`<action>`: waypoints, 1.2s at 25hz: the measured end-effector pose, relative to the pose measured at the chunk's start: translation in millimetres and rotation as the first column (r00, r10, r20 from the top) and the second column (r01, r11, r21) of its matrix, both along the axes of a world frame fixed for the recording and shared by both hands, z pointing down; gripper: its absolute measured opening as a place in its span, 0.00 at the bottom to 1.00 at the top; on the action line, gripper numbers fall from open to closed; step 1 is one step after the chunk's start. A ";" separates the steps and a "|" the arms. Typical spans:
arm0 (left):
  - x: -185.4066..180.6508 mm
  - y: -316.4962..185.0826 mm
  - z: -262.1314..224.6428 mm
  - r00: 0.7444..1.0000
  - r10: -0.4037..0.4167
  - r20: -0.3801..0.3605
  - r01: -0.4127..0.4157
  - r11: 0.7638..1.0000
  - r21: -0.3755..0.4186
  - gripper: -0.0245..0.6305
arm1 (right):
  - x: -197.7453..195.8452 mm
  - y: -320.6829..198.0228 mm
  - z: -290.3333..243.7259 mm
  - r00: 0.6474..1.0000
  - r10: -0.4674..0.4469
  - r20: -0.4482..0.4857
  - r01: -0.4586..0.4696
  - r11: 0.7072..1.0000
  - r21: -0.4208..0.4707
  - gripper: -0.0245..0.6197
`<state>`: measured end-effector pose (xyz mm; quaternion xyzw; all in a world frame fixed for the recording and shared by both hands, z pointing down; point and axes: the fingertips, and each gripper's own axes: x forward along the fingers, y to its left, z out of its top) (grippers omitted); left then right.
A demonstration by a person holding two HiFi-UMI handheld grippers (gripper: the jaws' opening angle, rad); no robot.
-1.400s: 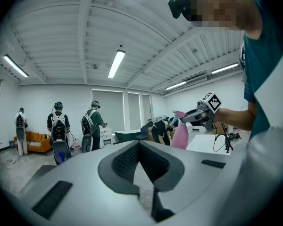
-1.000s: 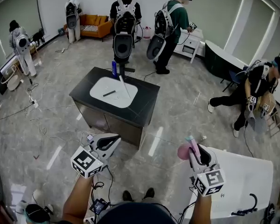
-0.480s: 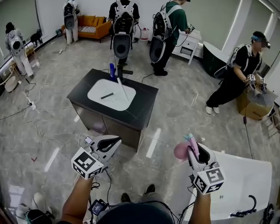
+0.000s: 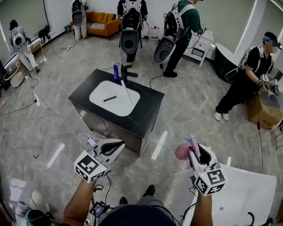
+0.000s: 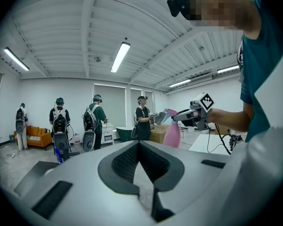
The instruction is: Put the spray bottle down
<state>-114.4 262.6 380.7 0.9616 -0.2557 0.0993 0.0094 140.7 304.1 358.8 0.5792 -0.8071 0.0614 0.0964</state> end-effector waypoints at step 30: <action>90.6 -142.6 33.1 0.994 -0.105 0.021 0.106 0.994 -0.035 0.04 | 83.9 -175.0 42.5 0.992 -0.127 0.018 0.128 0.990 -0.053 0.23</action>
